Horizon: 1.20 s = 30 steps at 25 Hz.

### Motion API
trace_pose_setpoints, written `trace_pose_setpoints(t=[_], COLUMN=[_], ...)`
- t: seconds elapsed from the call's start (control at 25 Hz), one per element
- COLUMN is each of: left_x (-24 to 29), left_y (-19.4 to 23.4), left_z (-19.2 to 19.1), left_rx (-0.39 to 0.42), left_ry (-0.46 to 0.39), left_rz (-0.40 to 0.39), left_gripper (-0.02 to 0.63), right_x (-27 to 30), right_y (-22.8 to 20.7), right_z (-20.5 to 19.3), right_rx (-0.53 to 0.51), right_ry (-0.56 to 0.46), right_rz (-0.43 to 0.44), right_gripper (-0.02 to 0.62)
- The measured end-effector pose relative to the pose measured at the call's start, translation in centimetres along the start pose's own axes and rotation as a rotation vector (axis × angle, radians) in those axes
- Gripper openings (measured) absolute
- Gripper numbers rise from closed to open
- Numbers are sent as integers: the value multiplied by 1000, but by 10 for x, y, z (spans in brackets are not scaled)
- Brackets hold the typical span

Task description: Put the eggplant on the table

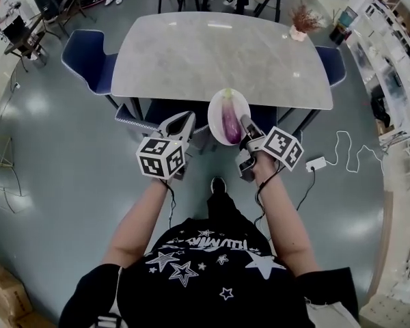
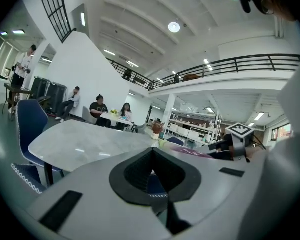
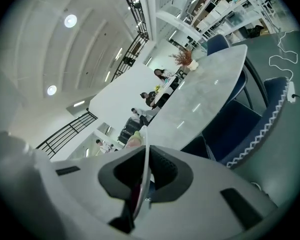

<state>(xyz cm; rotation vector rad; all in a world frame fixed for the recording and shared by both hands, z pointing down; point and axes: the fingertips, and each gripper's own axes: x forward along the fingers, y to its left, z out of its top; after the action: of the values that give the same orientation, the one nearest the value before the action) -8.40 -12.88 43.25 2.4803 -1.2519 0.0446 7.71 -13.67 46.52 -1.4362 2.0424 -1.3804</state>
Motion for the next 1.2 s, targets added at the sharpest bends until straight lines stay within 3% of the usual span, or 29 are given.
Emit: trace_pose_setpoints(t=[0.76, 1.2], left_x=[161, 193], left_y=[25, 46], left_z=[47, 55], left_rx=[4, -7], left_ry=[9, 13], left_rz=[112, 174], left_gripper=[7, 8], right_x=[114, 157], right_y=[-51, -70], right_z=[134, 153], right_rx=[23, 29], right_ry=[89, 148], right_rz=[67, 77], right_gripper=[25, 25])
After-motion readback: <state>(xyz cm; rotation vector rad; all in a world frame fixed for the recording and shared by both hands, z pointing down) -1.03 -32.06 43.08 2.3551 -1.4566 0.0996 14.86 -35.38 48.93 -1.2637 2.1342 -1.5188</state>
